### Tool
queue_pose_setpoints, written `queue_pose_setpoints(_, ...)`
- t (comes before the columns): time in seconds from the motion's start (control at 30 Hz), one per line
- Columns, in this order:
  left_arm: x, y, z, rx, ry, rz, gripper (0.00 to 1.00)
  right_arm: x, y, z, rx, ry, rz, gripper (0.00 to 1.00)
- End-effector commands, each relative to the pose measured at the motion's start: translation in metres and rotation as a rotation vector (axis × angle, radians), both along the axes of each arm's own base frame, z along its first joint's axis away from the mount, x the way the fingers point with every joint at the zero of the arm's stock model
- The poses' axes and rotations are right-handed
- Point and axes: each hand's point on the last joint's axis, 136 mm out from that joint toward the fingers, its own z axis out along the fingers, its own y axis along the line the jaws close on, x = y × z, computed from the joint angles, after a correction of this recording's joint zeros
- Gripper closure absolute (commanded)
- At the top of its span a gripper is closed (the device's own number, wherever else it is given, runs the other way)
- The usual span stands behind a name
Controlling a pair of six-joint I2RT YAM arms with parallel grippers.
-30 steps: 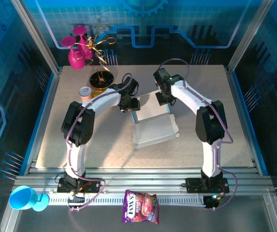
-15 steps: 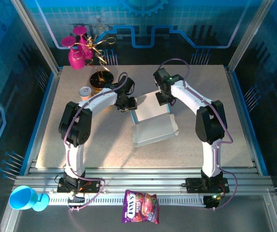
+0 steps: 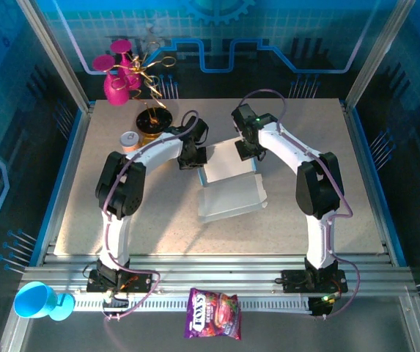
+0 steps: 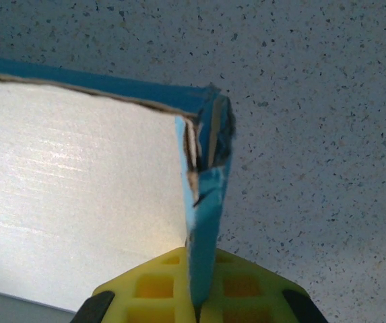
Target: Fold the paper box
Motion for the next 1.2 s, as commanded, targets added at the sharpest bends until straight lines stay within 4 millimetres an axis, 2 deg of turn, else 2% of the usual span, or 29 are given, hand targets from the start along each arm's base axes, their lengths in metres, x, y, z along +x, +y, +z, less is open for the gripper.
queue_pose_setpoints(0.0,-0.010,0.018,-0.011,0.150,0.043,0.001,1.00,-0.003,0.002,0.000,-0.038,-0.004,0.003,1.00)
queue_pose_setpoints(0.17,-0.010,0.018,-0.007,0.172,0.034,0.010,1.00,-0.004,-0.001,-0.004,-0.064,0.006,-0.006,1.00)
queue_pose_setpoints(0.33,-0.004,0.010,0.010,0.120,-0.006,0.009,0.98,-0.004,-0.012,-0.004,-0.124,0.001,-0.028,1.00)
queue_pose_setpoints(0.43,-0.005,0.005,0.016,0.086,-0.005,0.010,0.87,-0.004,-0.016,-0.003,-0.145,-0.005,-0.040,1.00)
queue_pose_setpoints(0.67,-0.010,-0.008,0.031,-0.023,-0.004,0.024,0.63,-0.006,-0.012,-0.003,-0.141,-0.001,-0.039,1.00)
queue_pose_setpoints(0.77,-0.018,-0.011,0.036,-0.083,0.007,0.049,0.59,-0.006,-0.012,-0.004,-0.140,0.002,-0.040,1.00)
queue_pose_setpoints(1.03,-0.036,-0.017,0.020,-0.178,0.074,0.112,0.55,-0.007,-0.011,-0.006,-0.131,0.012,-0.039,1.00)
queue_pose_setpoints(1.17,-0.036,-0.017,0.006,-0.184,0.093,0.130,0.62,-0.008,-0.012,-0.006,-0.130,0.015,-0.040,1.00)
